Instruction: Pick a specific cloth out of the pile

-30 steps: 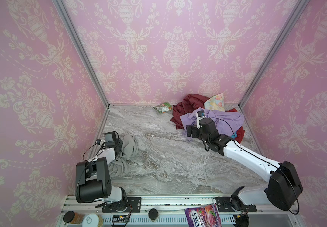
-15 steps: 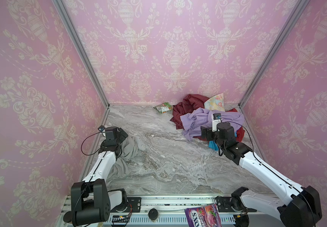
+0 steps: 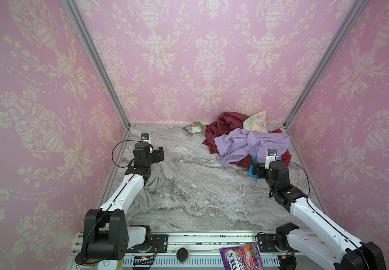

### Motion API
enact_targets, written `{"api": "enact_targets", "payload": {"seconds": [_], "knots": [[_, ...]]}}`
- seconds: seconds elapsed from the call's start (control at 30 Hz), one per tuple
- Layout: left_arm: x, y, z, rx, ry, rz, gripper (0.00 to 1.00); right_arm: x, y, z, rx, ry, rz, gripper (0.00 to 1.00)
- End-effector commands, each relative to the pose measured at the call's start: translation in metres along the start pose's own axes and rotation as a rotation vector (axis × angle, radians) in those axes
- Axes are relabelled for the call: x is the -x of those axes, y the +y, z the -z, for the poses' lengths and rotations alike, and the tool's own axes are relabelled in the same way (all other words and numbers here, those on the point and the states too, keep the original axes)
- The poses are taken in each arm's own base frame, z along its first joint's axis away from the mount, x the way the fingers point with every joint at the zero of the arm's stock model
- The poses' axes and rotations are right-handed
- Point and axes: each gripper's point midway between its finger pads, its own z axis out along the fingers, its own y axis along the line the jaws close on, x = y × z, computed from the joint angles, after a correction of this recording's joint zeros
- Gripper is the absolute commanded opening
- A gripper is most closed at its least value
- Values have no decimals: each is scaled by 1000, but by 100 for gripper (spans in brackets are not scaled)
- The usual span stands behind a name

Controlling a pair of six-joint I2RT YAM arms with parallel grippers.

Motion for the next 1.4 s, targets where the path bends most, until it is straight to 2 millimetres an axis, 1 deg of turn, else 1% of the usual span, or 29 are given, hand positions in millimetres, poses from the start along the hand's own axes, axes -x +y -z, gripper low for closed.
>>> {"api": "enact_targets", "payload": {"seconds": [0.0,0.1,0.13,0.2,0.27,0.37,0.47,0.5,0.63,0.67,0.7,0.77,0.8,0.83,0.9,1.37], "knots": [[-6,-8,5,-65,-46,-109,99,4,-18,-3,-65,-70,-32,100],[-26,-9,0,-100,-38,-108,99,-4,-33,-11,-106,-121,-55,100],[-35,-6,-2,-99,-37,-94,99,-6,-37,-12,-118,-139,-59,100],[-45,1,-6,-86,-66,-43,99,-12,-44,-17,-132,-169,-72,100],[-54,9,-12,-60,-75,-22,99,-17,-45,-22,-126,-195,-77,100],[-71,12,-22,-52,-65,-32,99,-23,-37,-35,-96,-197,-53,100],[-78,17,-29,-33,-111,-21,99,-31,-25,-50,-49,-190,-29,100],[-80,18,-32,-35,-121,-11,99,-30,-22,-54,-39,-203,-28,100],[-93,17,-41,-54,-126,3,99,-41,-9,-71,31,-186,-29,100],[-97,18,-44,-48,-118,6,99,-48,-5,-76,47,-180,-18,100],[-100,19,-46,-42,-124,10,99,-47,-4,-78,53,-202,-15,100],[-100,20,-49,-35,-123,10,99,-51,-3,-80,64,-152,-19,100],[-100,21,-49,-32,-120,10,99,-50,0,-84,79,-145,-12,100],[-99,21,-49,-31,-130,10,99,-48,-1,-88,76,-139,-18,100],[-100,21,-49,-31,-124,9,99,-53,-10,-97,85,-72,-71,100],[-99,20,-48,-32,-130,6,99,-52,-11,-96,99,-82,-79,100]]}}
